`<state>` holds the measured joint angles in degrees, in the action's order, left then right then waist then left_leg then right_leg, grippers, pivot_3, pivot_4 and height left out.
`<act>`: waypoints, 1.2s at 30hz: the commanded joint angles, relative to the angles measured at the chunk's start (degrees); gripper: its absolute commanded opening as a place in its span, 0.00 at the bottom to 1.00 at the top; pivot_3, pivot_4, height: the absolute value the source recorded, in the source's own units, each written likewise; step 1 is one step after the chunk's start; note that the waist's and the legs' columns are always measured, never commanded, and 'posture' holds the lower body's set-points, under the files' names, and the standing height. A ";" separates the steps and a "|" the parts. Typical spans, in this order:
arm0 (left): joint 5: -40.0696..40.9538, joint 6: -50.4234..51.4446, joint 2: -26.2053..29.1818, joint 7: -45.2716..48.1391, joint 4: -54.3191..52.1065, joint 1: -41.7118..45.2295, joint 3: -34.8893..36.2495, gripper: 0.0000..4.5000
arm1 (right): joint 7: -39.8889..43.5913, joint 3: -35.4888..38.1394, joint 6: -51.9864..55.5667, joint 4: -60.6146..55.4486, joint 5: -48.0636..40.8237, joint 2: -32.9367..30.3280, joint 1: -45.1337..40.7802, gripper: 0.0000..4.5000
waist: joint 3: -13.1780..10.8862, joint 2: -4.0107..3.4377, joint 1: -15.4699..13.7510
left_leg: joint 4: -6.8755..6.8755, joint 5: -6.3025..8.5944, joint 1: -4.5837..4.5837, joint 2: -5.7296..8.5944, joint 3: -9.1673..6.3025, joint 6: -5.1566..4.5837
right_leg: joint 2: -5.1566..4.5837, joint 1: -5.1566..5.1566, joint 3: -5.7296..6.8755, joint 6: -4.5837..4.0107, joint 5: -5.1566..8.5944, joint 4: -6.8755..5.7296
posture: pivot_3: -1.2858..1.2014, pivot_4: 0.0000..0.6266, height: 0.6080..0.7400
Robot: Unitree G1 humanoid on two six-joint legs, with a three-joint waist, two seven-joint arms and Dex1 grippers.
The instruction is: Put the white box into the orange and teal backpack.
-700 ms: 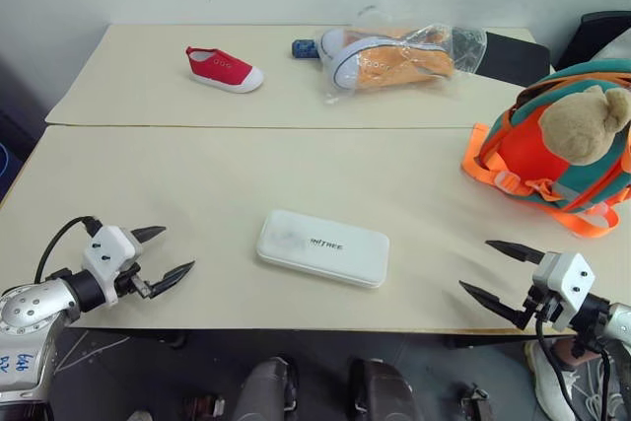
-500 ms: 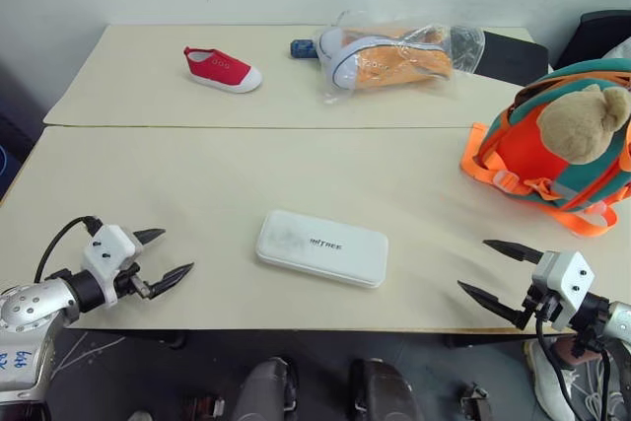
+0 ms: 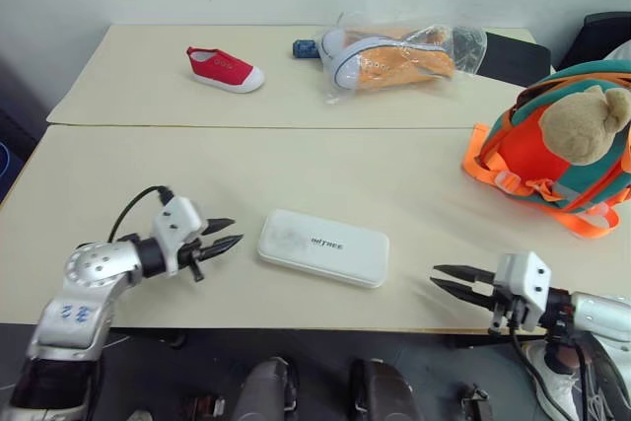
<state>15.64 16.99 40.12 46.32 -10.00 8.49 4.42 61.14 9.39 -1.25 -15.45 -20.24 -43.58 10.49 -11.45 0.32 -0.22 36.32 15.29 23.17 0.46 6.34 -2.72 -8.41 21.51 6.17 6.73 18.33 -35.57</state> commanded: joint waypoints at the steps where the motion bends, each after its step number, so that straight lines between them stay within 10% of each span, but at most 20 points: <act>1: -1.08 -0.40 -1.82 -1.09 1.31 2.62 -1.69 0.05 | -1.25 -3.39 -0.95 0.68 2.38 1.77 -1.17 0.00 | 0.00 0.01 0.02 | 0.00 -0.02 0.00 0.00 0.01 -0.02 | 0.00 0.00 0.00 0.00 0.00 0.00 | 0.52 0.24 1.00; 29: 4.77 10.39 -6.34 4.51 -9.63 0.18 -7.53 0.00 | -4.26 -5.89 -7.04 16.64 9.93 0.10 -12.85 0.00 | 0.01 0.03 0.15 | 0.54 -0.02 0.04 -0.05 -0.01 -0.30 | 0.01 -0.08 -0.01 0.00 0.00 -0.19 | 0.52 0.24 1.00; 36: 18.20 28.04 2.91 8.51 -5.69 -0.27 5.27 0.42 | -1.83 -3.74 -10.79 19.53 9.07 -3.84 -10.56 0.00 | 0.01 0.02 0.26 | 0.67 0.01 0.04 -0.20 -0.02 -0.29 | 0.11 -0.12 -0.01 -0.03 0.02 -0.22 | 0.52 0.24 1.00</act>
<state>29.46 40.50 42.15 53.72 -16.46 7.39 6.62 58.72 4.46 -11.62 3.28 -10.85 -46.10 -0.56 -11.43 0.34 0.03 37.04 15.30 23.20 0.26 6.31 -3.01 -8.31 21.38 6.16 6.71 18.34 -35.80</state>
